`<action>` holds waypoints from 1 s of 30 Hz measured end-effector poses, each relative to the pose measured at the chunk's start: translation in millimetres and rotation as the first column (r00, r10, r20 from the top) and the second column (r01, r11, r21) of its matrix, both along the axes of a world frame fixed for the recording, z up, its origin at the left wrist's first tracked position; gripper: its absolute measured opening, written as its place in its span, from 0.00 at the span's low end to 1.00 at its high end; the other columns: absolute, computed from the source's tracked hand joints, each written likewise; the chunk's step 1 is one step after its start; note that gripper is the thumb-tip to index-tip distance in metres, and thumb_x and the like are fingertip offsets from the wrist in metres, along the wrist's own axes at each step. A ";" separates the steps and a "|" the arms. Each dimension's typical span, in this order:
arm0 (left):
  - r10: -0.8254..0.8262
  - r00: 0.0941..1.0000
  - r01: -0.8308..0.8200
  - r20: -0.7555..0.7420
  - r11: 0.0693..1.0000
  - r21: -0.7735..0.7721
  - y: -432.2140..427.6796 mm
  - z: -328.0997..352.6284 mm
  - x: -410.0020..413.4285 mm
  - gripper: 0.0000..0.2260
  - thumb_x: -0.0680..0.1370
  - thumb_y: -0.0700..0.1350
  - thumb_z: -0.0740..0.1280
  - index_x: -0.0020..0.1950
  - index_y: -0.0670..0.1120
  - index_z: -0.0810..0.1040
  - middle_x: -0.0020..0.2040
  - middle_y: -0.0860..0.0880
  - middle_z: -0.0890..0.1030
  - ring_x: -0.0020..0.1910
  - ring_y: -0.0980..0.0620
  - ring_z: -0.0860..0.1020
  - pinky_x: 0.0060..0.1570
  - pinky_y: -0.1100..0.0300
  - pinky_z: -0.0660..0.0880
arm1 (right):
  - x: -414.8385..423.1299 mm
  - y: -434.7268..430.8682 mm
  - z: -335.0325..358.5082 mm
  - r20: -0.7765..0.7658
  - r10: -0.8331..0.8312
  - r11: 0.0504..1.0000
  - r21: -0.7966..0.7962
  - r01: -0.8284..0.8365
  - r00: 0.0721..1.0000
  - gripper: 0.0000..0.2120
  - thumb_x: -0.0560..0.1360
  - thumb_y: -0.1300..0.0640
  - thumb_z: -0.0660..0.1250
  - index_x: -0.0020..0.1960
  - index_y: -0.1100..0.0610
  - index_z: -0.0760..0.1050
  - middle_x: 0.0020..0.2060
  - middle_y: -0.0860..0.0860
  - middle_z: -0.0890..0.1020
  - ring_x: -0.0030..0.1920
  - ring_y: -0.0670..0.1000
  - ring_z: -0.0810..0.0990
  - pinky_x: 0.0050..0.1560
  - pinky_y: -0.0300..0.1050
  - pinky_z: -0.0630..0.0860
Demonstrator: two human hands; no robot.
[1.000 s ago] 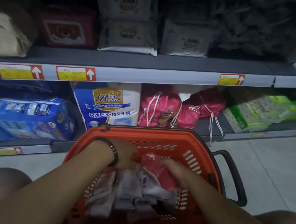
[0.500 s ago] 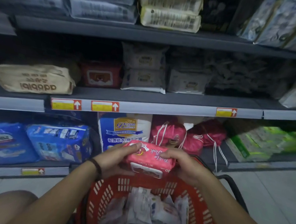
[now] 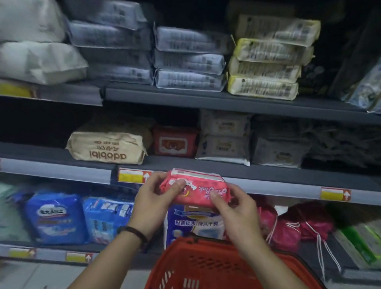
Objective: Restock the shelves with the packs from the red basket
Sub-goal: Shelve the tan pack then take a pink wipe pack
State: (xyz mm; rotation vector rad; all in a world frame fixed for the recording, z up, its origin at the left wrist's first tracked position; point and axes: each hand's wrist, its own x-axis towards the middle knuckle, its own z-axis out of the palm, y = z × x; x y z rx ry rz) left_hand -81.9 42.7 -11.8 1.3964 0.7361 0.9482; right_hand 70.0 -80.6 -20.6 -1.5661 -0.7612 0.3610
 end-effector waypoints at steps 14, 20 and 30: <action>0.343 0.938 -0.319 -0.048 0.910 0.263 85.5 1.8 29.8 0.16 0.79 0.38 0.73 0.64 0.52 0.79 0.56 0.55 0.84 0.54 0.60 0.83 0.57 0.55 0.83 | 16.1 125.4 24.6 0.342 -0.050 0.995 -0.061 0.075 0.938 0.23 0.80 0.54 0.75 0.73 0.46 0.78 0.58 0.43 0.85 0.58 0.43 0.83 0.60 0.43 0.82; 0.471 0.789 -0.176 -0.395 0.789 0.589 101.2 -19.4 32.8 0.28 0.76 0.45 0.71 0.76 0.50 0.70 0.65 0.49 0.77 0.61 0.47 0.69 0.62 0.50 0.73 | 16.0 146.1 7.9 0.451 -0.013 0.963 -0.235 0.133 0.892 0.21 0.79 0.50 0.76 0.71 0.49 0.81 0.54 0.45 0.88 0.55 0.47 0.86 0.56 0.45 0.84; 0.457 0.815 -0.125 -0.357 0.740 0.661 73.8 -12.3 33.5 0.29 0.75 0.45 0.73 0.74 0.49 0.67 0.71 0.47 0.64 0.64 0.46 0.75 0.56 0.50 0.81 | 38.2 119.9 25.2 0.535 0.196 0.906 -0.420 0.058 0.822 0.21 0.80 0.44 0.71 0.70 0.49 0.79 0.61 0.48 0.84 0.64 0.52 0.80 0.65 0.53 0.79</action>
